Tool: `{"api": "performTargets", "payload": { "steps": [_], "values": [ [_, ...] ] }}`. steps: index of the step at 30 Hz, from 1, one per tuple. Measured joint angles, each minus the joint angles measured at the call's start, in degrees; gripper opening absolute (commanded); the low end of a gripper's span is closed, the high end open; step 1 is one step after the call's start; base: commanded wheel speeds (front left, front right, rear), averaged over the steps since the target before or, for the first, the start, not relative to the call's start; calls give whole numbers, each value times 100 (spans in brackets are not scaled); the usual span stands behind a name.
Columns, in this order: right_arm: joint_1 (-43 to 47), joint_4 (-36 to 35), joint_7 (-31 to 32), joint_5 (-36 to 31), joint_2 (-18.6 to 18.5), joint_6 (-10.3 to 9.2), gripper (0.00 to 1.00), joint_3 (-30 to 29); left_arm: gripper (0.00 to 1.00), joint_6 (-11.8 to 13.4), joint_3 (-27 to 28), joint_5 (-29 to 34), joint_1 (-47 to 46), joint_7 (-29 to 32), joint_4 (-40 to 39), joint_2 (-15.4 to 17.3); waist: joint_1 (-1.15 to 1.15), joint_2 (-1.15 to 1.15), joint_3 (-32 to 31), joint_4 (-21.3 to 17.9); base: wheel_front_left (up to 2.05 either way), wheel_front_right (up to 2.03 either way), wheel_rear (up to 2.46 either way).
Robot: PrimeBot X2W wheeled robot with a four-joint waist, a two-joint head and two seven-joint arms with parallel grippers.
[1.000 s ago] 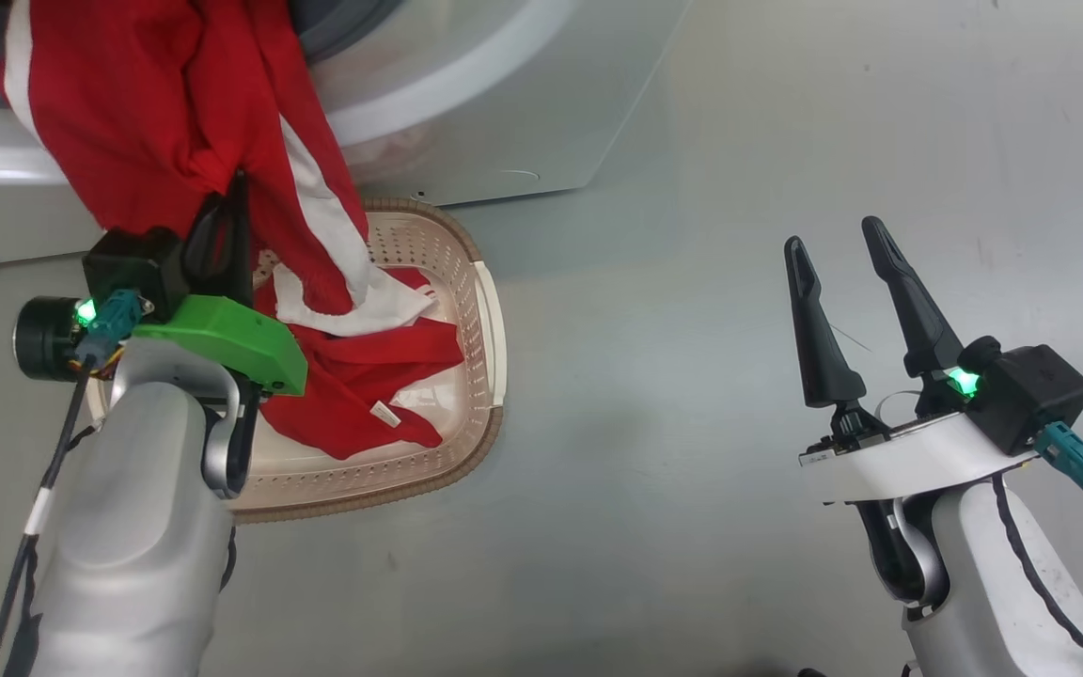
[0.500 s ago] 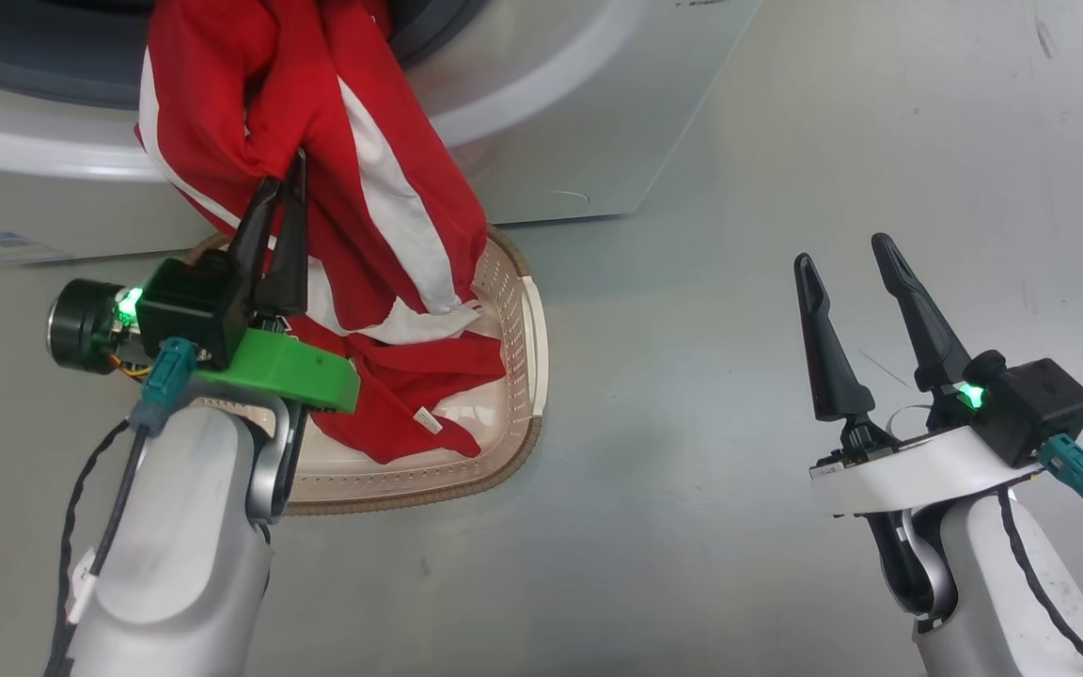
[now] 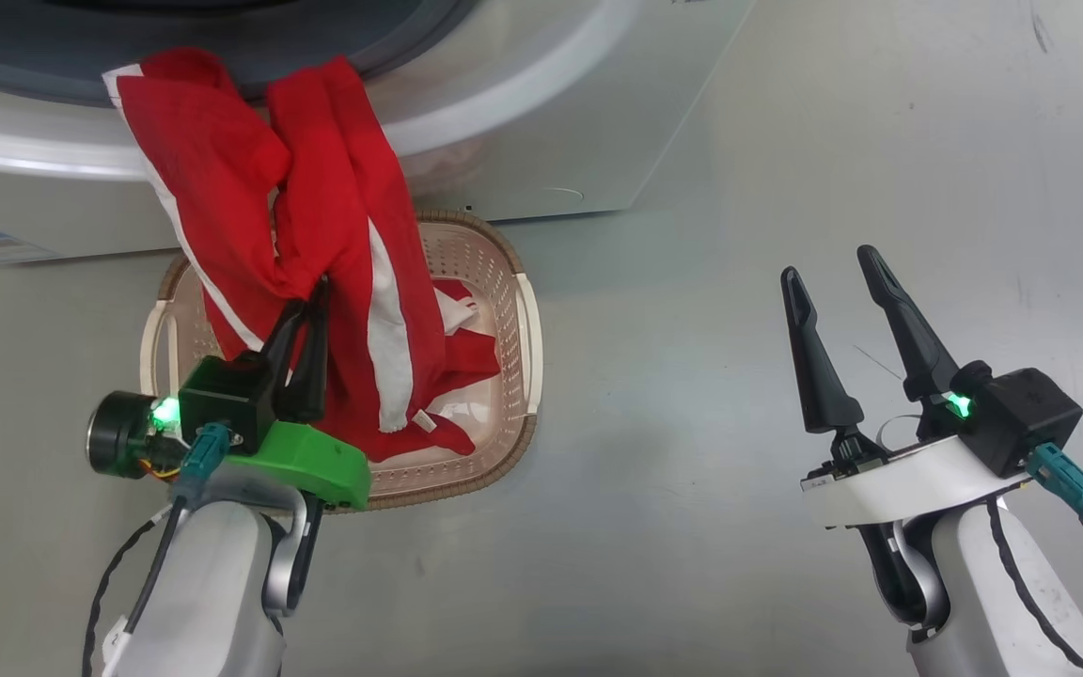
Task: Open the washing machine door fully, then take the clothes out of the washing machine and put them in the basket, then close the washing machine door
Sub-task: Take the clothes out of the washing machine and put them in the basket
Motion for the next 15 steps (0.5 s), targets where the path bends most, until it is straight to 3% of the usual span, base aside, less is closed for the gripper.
{"api": "performTargets", "payload": {
  "steps": [7,15],
  "values": [
    [-12,-4,0,1,26,1,100,91,0,-23,27,-145,144,412,722,170,0,0,69,-186,0,0,0],
    [-35,-45,0,2,48,0,100,9,0,-114,-58,-177,-99,759,1308,110,0,0,171,-325,0,0,0]
  ]
}}
